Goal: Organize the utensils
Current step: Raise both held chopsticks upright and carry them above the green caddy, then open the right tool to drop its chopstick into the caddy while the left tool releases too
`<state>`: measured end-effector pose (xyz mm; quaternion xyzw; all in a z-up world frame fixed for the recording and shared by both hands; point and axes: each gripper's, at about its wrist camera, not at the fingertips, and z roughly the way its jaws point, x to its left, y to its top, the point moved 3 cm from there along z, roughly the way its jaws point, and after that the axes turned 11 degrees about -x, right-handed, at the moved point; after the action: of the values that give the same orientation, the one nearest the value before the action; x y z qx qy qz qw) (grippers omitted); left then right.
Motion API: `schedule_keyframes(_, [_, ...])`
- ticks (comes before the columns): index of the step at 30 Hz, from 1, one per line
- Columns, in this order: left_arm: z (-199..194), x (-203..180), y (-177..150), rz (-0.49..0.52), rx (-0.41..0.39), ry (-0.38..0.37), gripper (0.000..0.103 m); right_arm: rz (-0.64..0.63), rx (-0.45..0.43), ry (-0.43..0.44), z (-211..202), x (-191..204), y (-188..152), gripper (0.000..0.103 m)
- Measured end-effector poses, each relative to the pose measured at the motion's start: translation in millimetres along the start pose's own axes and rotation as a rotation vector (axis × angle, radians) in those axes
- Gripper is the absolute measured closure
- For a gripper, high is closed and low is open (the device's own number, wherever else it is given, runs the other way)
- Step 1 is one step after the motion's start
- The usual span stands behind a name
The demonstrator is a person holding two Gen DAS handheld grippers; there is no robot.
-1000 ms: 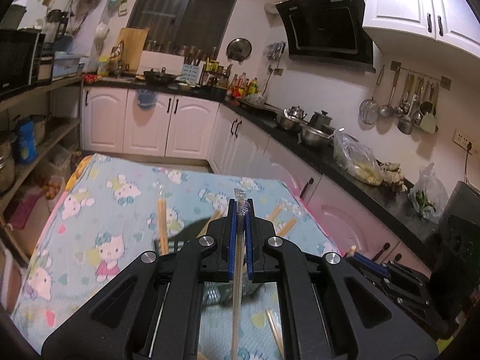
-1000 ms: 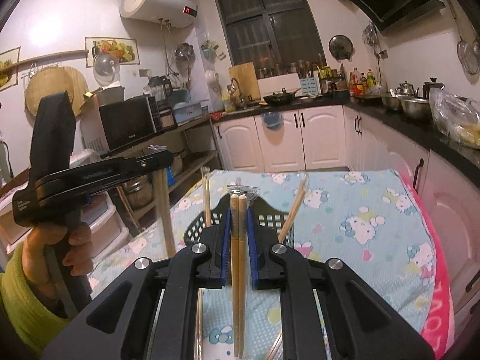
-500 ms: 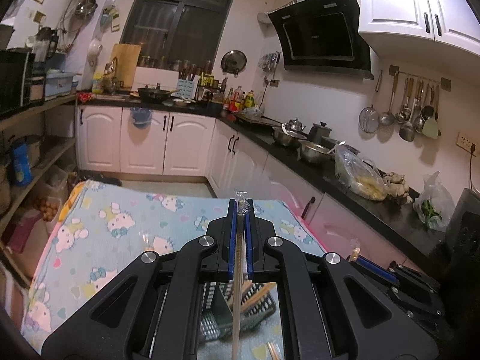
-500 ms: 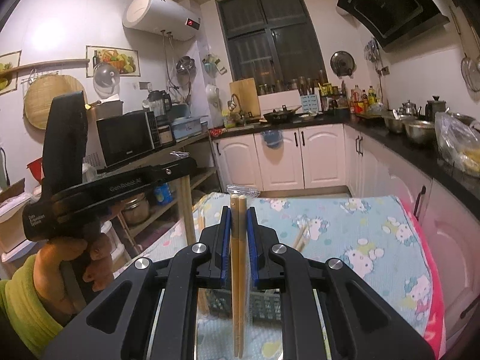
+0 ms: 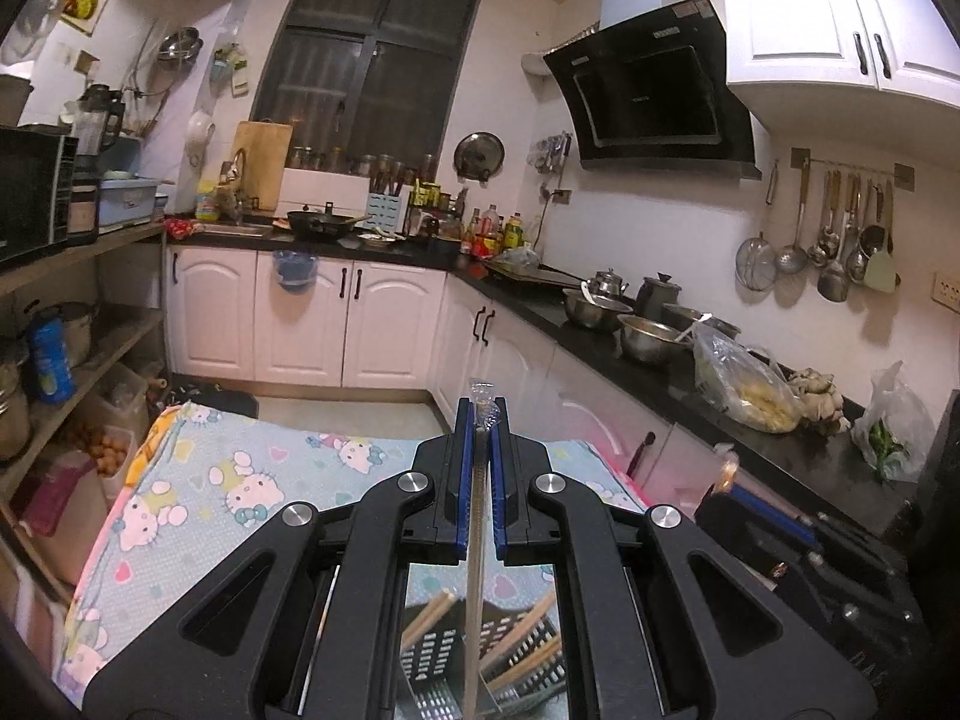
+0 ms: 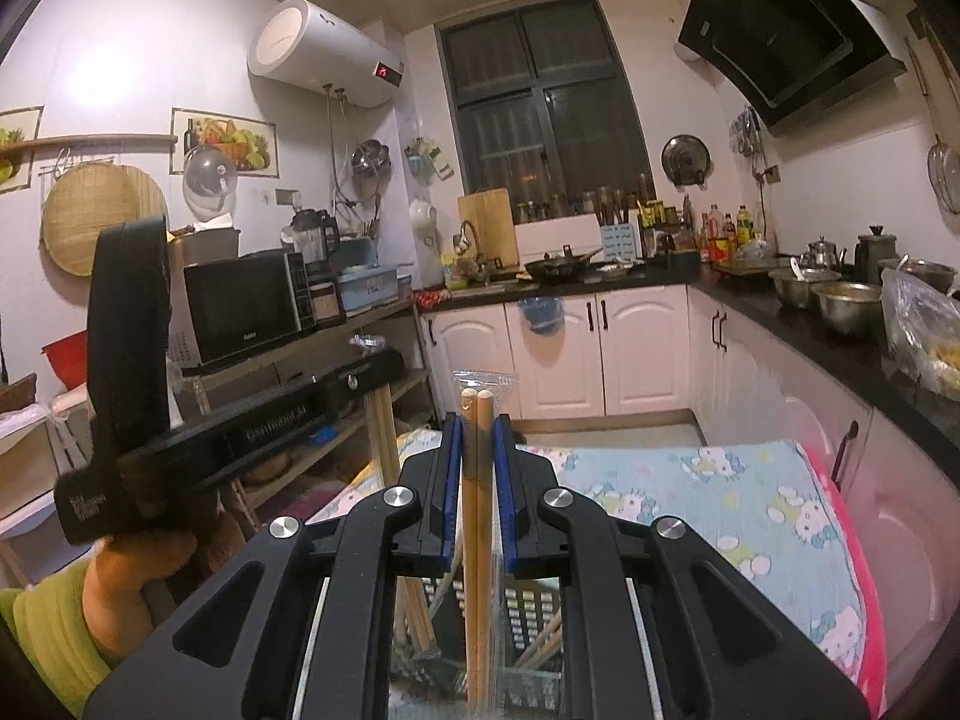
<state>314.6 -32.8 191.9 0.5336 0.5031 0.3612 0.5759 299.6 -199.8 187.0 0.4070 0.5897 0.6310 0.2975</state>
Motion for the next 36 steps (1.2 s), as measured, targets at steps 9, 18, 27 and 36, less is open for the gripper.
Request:
schedule_keyframes(9, [15, 8, -10, 0.007, -0.033, 0.037, 0.102, -0.011, -0.06, -0.004, 18, -3, 5, 0.092])
schedule_keyframes(18, [22, 20, -30, 0.004, -0.041, 0.077, 0.102, -0.025, -0.063, -0.043, 33, -10, -13, 0.092])
schedule_keyframes(27, [23, 24, -52, -0.009, -0.038, 0.05, 0.102, -0.005, -0.072, -0.091, 47, -25, -32, 0.092])
schedule_keyframes(36, [26, 26, -71, -0.03, -0.011, 0.03, 0.102, 0.03, -0.055, -0.105, 51, -39, -50, 0.092])
